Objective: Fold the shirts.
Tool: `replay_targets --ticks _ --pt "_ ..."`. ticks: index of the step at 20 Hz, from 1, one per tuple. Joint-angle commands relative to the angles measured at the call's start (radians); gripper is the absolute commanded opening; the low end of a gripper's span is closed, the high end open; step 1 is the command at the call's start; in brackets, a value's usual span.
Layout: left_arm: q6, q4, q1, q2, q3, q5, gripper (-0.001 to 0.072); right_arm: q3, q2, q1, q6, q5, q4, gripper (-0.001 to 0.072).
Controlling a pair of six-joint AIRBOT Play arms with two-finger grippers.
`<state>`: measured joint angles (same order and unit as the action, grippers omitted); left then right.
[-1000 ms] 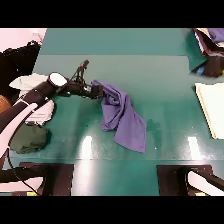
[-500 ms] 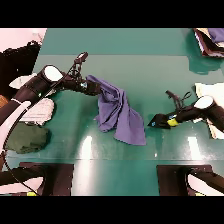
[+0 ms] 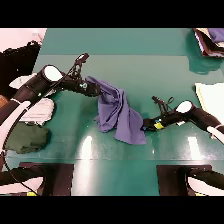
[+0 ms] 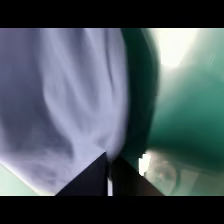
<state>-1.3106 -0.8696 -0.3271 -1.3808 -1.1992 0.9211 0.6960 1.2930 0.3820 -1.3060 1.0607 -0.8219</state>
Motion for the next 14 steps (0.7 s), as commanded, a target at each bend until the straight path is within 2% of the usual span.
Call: replay_targets --ticks 1,4,6,8,14 --pt "-0.014 -0.116 0.001 0.029 -0.018 0.079 0.0027 0.092 0.016 -0.006 0.013 0.005 -0.024 0.0014" --pt "-0.119 -0.425 0.001 0.124 -0.106 0.148 0.0027 0.244 -0.085 -0.118 -0.046 0.065 -0.125 0.0013" --pt "-0.152 -0.589 0.001 0.200 -0.188 0.185 0.0027 0.371 -0.169 -0.211 -0.069 0.111 -0.203 0.0013" --pt "-0.148 -0.645 0.001 0.271 -0.274 0.212 0.0027 0.491 -0.251 -0.311 -0.069 0.132 -0.223 0.0012" --pt "-0.145 -0.642 0.000 0.414 -0.457 0.222 0.0027 0.758 -0.433 -0.504 -0.054 0.148 -0.227 0.0013"
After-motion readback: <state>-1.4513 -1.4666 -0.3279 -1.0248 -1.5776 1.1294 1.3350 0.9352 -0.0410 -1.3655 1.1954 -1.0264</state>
